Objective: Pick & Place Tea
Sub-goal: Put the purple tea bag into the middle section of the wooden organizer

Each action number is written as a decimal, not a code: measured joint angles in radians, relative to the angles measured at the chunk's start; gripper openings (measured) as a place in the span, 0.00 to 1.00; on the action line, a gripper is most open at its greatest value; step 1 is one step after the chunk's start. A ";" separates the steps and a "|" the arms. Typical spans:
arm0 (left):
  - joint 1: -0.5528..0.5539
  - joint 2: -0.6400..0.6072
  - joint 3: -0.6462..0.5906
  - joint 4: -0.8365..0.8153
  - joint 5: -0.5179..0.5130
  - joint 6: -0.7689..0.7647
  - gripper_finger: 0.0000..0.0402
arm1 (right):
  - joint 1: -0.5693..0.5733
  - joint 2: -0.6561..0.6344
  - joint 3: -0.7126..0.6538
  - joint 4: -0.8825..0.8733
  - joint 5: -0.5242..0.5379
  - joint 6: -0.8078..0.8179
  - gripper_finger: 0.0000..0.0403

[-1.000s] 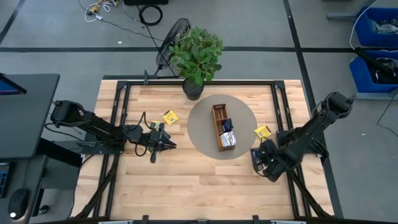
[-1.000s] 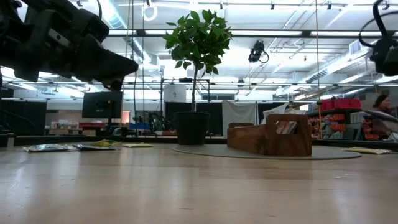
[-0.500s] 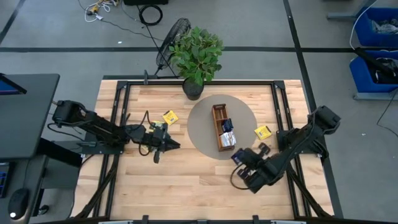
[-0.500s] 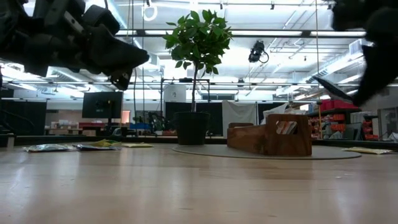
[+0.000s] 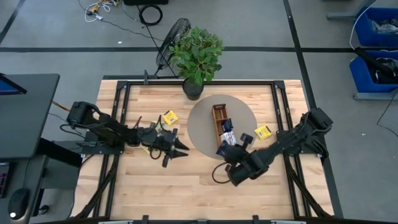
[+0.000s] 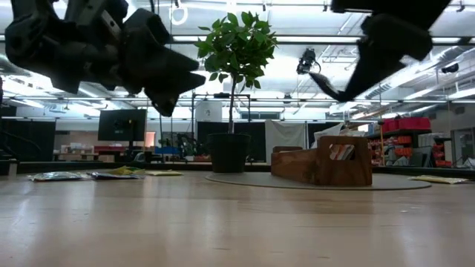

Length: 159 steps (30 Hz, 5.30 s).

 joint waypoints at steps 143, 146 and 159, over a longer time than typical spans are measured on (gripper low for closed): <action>-0.093 0.001 0.224 -0.329 -0.155 0.467 0.07 | -0.225 -0.106 0.002 0.597 -0.522 -0.464 0.01; -0.099 0.001 0.224 -0.324 -0.155 0.468 0.12 | -0.227 -0.112 0.002 0.559 -0.523 -0.407 0.01; -0.072 -0.146 0.224 -0.608 -0.218 0.382 0.17 | -0.306 -0.215 0.002 0.343 -0.527 -0.150 0.00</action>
